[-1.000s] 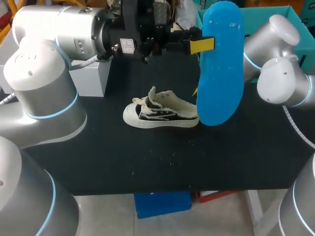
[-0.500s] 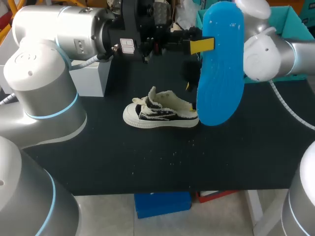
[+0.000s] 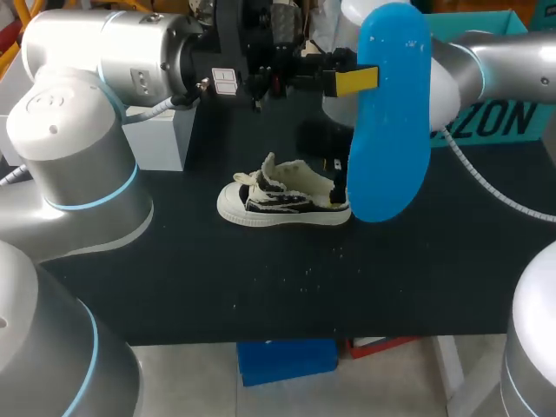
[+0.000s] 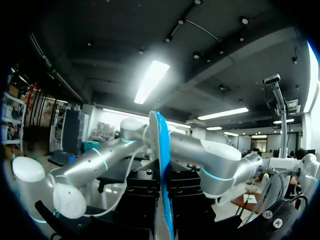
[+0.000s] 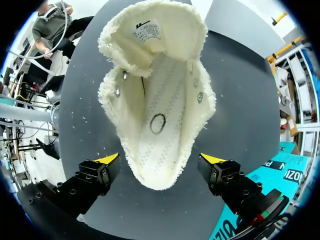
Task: Take the shoe out of the shoebox, open the shoe tongue, remove and reinsert the insole, then place the shoe into the shoebox
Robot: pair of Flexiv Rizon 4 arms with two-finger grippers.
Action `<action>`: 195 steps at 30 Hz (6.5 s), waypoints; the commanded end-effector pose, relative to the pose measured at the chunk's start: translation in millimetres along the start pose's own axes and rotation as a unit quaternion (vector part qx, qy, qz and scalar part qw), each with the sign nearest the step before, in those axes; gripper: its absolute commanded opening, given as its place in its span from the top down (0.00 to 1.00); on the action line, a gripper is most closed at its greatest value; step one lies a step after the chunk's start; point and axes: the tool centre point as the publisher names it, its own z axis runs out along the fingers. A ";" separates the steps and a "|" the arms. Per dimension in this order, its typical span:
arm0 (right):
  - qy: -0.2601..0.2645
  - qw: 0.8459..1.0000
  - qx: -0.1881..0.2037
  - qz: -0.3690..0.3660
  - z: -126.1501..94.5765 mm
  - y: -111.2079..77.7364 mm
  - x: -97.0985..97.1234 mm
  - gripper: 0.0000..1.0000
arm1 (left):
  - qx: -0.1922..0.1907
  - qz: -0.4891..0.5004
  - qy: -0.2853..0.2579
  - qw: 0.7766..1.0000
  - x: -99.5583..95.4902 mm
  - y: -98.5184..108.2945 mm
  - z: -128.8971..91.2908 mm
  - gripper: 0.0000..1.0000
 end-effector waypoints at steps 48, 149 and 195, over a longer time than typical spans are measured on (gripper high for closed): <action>-0.014 0.990 -0.142 0.008 19.2 -2.7 0.7 0.00 | 0.000 0.000 -0.001 1.000 0.5 1.0 0.6 1.00; -0.017 0.998 -0.061 -0.007 -12.9 -6.0 -43.0 0.00 | 0.000 0.000 -0.001 1.000 0.5 1.0 0.6 1.00; 0.026 0.999 -0.019 0.002 44.9 66.1 -26.8 1.00 | 0.000 0.000 -0.001 1.000 0.5 1.0 0.6 1.00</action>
